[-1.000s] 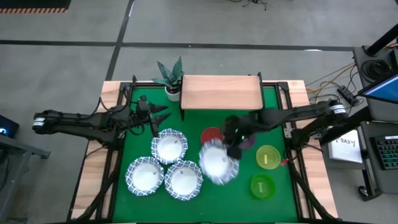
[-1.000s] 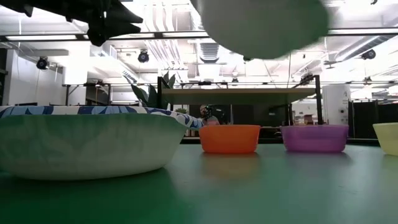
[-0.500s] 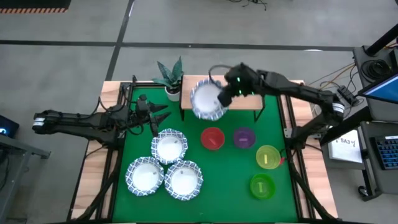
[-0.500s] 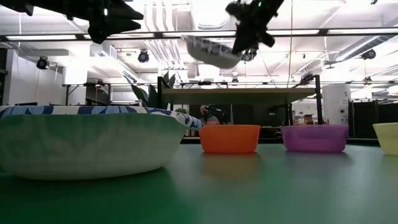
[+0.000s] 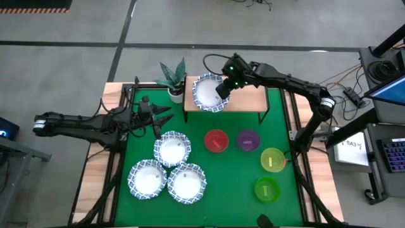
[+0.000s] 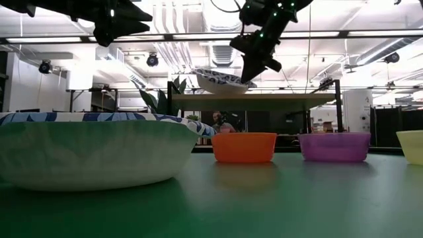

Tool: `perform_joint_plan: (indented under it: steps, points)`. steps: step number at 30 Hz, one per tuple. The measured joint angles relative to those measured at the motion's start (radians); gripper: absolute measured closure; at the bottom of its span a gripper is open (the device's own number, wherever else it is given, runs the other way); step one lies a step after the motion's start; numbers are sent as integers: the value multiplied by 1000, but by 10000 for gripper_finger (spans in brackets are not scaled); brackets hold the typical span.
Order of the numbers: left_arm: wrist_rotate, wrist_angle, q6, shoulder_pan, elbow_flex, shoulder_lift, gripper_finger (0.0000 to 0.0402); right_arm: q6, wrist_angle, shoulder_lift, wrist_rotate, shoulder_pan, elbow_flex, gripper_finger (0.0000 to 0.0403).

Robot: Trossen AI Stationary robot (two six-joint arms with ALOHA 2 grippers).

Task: Place and stack bowls onto a shelf
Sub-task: Put the white patterned bowl on the shelf

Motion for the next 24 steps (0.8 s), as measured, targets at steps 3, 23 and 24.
perform_joint_plan:
  steps: [3,23,24]
  points:
    - [0,-1,0,0,0,0,253,-12,4,19,1,0,22,389]
    - [0,-1,-25,0,-1,3,253,-47,45,44,9,-10,67,247]
    - [0,-1,-28,0,-1,4,253,-54,40,36,9,-10,67,245]
